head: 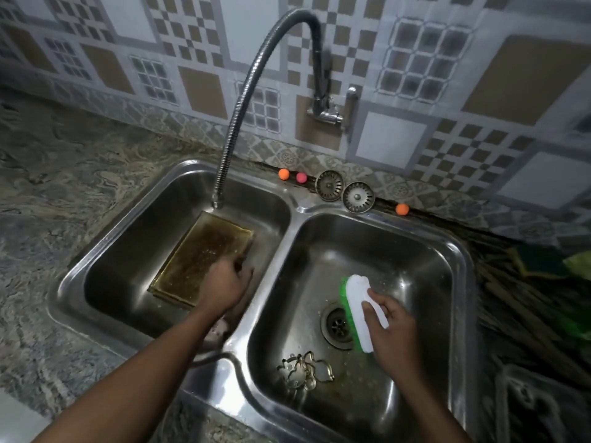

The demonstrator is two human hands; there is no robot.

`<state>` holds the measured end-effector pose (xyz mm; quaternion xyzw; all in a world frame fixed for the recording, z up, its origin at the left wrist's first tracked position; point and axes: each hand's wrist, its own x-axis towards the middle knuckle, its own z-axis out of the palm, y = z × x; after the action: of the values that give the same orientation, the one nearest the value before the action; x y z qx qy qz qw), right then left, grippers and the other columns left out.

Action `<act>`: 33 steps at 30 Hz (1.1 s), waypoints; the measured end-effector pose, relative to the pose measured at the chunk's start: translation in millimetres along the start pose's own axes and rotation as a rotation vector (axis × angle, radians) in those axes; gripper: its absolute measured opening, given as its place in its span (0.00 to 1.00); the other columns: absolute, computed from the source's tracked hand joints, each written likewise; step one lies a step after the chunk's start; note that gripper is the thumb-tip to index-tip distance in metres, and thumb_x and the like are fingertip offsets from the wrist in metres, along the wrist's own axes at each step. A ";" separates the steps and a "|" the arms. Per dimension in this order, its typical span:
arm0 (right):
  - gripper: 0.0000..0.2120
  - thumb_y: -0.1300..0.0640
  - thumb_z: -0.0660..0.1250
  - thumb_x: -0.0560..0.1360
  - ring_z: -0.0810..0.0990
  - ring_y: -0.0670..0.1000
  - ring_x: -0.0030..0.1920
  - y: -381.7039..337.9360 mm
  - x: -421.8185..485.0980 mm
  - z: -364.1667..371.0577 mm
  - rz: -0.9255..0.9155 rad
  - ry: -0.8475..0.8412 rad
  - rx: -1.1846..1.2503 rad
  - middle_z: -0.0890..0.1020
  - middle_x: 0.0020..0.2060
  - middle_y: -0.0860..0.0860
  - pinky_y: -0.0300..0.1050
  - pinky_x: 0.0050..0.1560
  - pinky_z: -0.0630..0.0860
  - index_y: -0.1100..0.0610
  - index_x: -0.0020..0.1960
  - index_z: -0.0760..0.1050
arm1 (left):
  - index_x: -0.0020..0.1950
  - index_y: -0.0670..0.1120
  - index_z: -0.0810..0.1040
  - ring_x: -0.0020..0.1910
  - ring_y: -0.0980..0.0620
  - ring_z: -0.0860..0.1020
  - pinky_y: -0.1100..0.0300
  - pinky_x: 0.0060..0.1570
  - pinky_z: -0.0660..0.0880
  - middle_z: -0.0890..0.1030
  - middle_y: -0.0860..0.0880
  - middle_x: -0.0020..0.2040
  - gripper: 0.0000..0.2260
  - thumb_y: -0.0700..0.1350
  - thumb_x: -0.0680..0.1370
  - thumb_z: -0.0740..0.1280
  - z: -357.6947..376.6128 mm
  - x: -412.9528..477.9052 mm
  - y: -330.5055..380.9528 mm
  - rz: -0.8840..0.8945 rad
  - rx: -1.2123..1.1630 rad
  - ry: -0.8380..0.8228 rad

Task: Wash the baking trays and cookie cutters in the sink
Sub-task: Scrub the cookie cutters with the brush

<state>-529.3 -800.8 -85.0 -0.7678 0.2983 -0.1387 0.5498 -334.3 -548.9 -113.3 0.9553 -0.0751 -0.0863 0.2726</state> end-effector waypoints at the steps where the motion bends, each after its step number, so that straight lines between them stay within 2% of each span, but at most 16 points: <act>1: 0.12 0.57 0.70 0.76 0.79 0.43 0.56 -2.8 1.2 -3.5 -0.008 0.021 0.013 0.81 0.55 0.39 0.49 0.59 0.78 0.45 0.57 0.79 | 0.56 0.50 0.78 0.41 0.51 0.79 0.56 0.41 0.78 0.81 0.50 0.46 0.11 0.53 0.77 0.67 -5.5 -5.8 16.1 0.047 -0.009 0.041; 3: 0.12 0.58 0.69 0.76 0.79 0.44 0.57 -9.3 3.1 -16.2 -0.035 0.081 0.035 0.82 0.56 0.43 0.48 0.59 0.77 0.50 0.60 0.79 | 0.56 0.51 0.78 0.40 0.53 0.76 0.59 0.38 0.72 0.78 0.52 0.46 0.11 0.53 0.77 0.68 -9.6 -20.5 50.2 0.178 -0.003 0.081; 5: 0.13 0.59 0.69 0.77 0.80 0.46 0.57 -14.2 2.0 -37.9 -0.052 0.161 0.054 0.82 0.57 0.47 0.44 0.58 0.76 0.53 0.61 0.79 | 0.56 0.51 0.78 0.43 0.52 0.78 0.58 0.40 0.74 0.79 0.52 0.48 0.12 0.54 0.76 0.70 0.3 -37.6 81.6 0.319 0.013 0.017; 8: 0.12 0.58 0.68 0.77 0.80 0.46 0.57 -13.3 -4.7 -81.8 -0.077 0.292 0.019 0.82 0.57 0.47 0.38 0.57 0.75 0.54 0.60 0.79 | 0.61 0.53 0.77 0.50 0.50 0.80 0.56 0.48 0.77 0.80 0.52 0.53 0.18 0.58 0.74 0.69 38.8 -64.6 114.5 0.482 0.139 -0.196; 10: 0.12 0.59 0.68 0.77 0.80 0.46 0.56 -8.8 -15.1 -114.9 -0.063 0.376 0.005 0.82 0.57 0.49 0.37 0.57 0.75 0.55 0.60 0.79 | 0.63 0.54 0.75 0.55 0.47 0.80 0.54 0.52 0.77 0.79 0.51 0.57 0.19 0.56 0.74 0.69 69.9 -82.7 125.9 0.512 0.298 -0.377; 12: 0.12 0.58 0.68 0.77 0.79 0.47 0.56 -0.5 -30.1 -147.8 -0.031 0.443 -0.051 0.82 0.57 0.51 0.41 0.57 0.76 0.56 0.61 0.79 | 0.64 0.52 0.75 0.58 0.44 0.79 0.53 0.53 0.77 0.80 0.48 0.59 0.20 0.52 0.72 0.71 103.8 -96.4 124.8 0.509 0.449 -0.537; 14: 0.13 0.57 0.67 0.78 0.77 0.46 0.55 9.5 -47.0 -174.5 0.018 0.493 -0.136 0.81 0.58 0.52 0.43 0.55 0.73 0.57 0.61 0.79 | 0.64 0.50 0.75 0.57 0.43 0.80 0.52 0.53 0.78 0.81 0.46 0.59 0.21 0.49 0.71 0.70 131.8 -104.7 116.2 0.533 0.620 -0.631; 16: 0.13 0.58 0.67 0.78 0.76 0.46 0.54 23.8 -62.2 -191.1 0.070 0.523 -0.187 0.81 0.57 0.52 0.40 0.53 0.69 0.58 0.62 0.79 | 0.63 0.50 0.76 0.57 0.43 0.79 0.51 0.53 0.76 0.79 0.46 0.59 0.19 0.50 0.72 0.68 151.8 -110.1 105.2 0.568 0.733 -0.654; 19: 0.14 0.60 0.68 0.77 0.76 0.47 0.56 45.3 -78.0 -200.7 0.114 0.532 -0.217 0.81 0.58 0.52 0.40 0.54 0.69 0.59 0.62 0.79 | 0.65 0.50 0.73 0.59 0.44 0.77 0.51 0.56 0.72 0.77 0.46 0.61 0.19 0.51 0.74 0.67 169.6 -114.4 93.0 0.593 0.848 -0.671; 23: 0.14 0.59 0.68 0.76 0.77 0.46 0.57 59.5 -91.0 -203.4 0.152 0.539 -0.191 0.80 0.55 0.46 0.42 0.55 0.72 0.56 0.62 0.78 | 0.66 0.48 0.73 0.61 0.45 0.77 0.50 0.59 0.70 0.76 0.47 0.63 0.17 0.44 0.77 0.66 183.3 -114.5 85.0 0.617 0.936 -0.705; 27: 0.14 0.58 0.69 0.76 0.77 0.45 0.57 71.7 -102.9 -201.1 0.151 0.511 -0.232 0.81 0.55 0.45 0.43 0.56 0.74 0.55 0.61 0.79 | 0.68 0.47 0.71 0.61 0.46 0.77 0.52 0.59 0.70 0.75 0.47 0.64 0.16 0.42 0.79 0.60 185.6 -114.8 83.7 0.668 0.957 -0.688; 31: 0.13 0.59 0.70 0.75 0.78 0.47 0.58 85.1 -103.0 -195.8 0.181 0.489 -0.257 0.82 0.57 0.49 0.44 0.56 0.74 0.55 0.60 0.80 | 0.66 0.48 0.73 0.60 0.47 0.78 0.52 0.60 0.69 0.77 0.48 0.63 0.16 0.43 0.78 0.61 182.4 -114.1 87.2 0.675 0.921 -0.693; 33: 0.13 0.58 0.70 0.75 0.78 0.47 0.58 87.0 -101.3 -193.7 0.186 0.479 -0.288 0.82 0.57 0.50 0.42 0.55 0.73 0.56 0.60 0.80 | 0.62 0.51 0.75 0.58 0.48 0.78 0.53 0.59 0.69 0.79 0.50 0.60 0.15 0.47 0.76 0.62 181.3 -110.9 89.6 0.635 0.829 -0.699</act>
<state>-740.1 -905.4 -84.9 -0.7526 0.5055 -0.2212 0.3595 -488.3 -695.1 -203.5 0.8280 -0.4671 -0.2721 -0.1487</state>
